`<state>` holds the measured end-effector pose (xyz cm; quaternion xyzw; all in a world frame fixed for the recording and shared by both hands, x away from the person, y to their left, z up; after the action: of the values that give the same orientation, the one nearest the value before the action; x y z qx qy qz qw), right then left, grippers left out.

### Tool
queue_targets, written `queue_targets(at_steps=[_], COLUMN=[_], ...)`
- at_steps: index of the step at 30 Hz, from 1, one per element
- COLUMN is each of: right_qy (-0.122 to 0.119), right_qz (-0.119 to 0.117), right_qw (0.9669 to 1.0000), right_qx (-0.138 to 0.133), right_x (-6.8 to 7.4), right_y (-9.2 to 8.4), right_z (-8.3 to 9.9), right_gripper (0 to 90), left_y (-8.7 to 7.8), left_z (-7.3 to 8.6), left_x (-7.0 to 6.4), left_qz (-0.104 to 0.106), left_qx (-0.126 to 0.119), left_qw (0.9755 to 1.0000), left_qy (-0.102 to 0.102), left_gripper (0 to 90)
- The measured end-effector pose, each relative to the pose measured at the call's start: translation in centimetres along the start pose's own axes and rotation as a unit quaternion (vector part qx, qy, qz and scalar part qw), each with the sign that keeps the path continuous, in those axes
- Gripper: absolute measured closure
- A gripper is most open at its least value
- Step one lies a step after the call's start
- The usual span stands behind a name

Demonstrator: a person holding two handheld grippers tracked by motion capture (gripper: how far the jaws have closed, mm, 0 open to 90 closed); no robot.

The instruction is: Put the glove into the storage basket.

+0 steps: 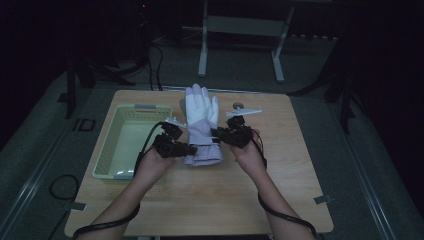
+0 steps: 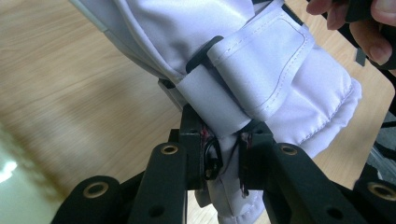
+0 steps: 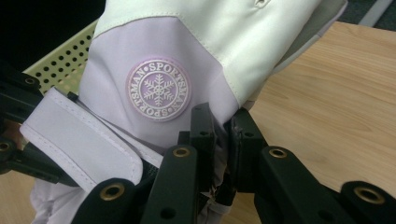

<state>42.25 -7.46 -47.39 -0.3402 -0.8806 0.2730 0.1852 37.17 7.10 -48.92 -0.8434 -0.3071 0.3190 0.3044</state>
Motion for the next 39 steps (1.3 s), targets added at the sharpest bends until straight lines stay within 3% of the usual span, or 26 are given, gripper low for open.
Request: queue_targets(at_steps=[12, 23, 24, 25, 33, 39], right_qy=[-0.017, -0.024, -0.025, -0.024, -0.023, -0.022], right_qz=[-0.02, -0.035, -0.037, -0.043, -0.052, -0.067], right_qw=[0.9997, 0.9991, 0.999, 0.9988, 0.9984, 0.9975], right_qx=[0.003, 0.002, 0.003, 0.004, 0.002, 0.01], right_x=[3.8, 7.8, 8.1, 9.0, 11.7, 13.7], right_y=[2.9, 6.0, 6.3, 7.1, 9.6, 11.6], right_z=[-1.9, -3.5, -3.6, -3.9, -4.7, -4.6], right_gripper=[82.1, 82.1, 82.1, 82.1, 82.1, 82.0], left_y=[-4.0, -7.4, -8.3, -8.6, -10.9, -12.3], left_z=[1.7, 3.6, 4.1, 4.3, 5.7, 6.7], left_x=[3.2, 6.2, 7.0, 7.3, 9.9, 11.8], left_qz=[-0.016, -0.027, -0.029, -0.031, -0.035, -0.035], left_qx=[0.015, 0.028, 0.035, 0.036, 0.056, 0.094], left_qw=[0.9998, 0.9992, 0.999, 0.9989, 0.9978, 0.9949], left_qy=[0.002, -0.009, -0.004, -0.007, -0.003, -0.002], left_gripper=[75.9, 75.8, 75.8, 75.8, 75.7, 75.6])
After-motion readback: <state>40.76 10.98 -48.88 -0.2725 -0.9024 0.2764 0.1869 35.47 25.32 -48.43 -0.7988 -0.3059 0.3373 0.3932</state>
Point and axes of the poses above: each handheld gripper's, and its own axes: y roughly forward along the jaws, z roughly out of its underside, x roughly to its left, the point moved 7 cm from there along y, roughly forward along the jaws, and after that the axes turned 4 degrees about -y, right-handed, at the moved point
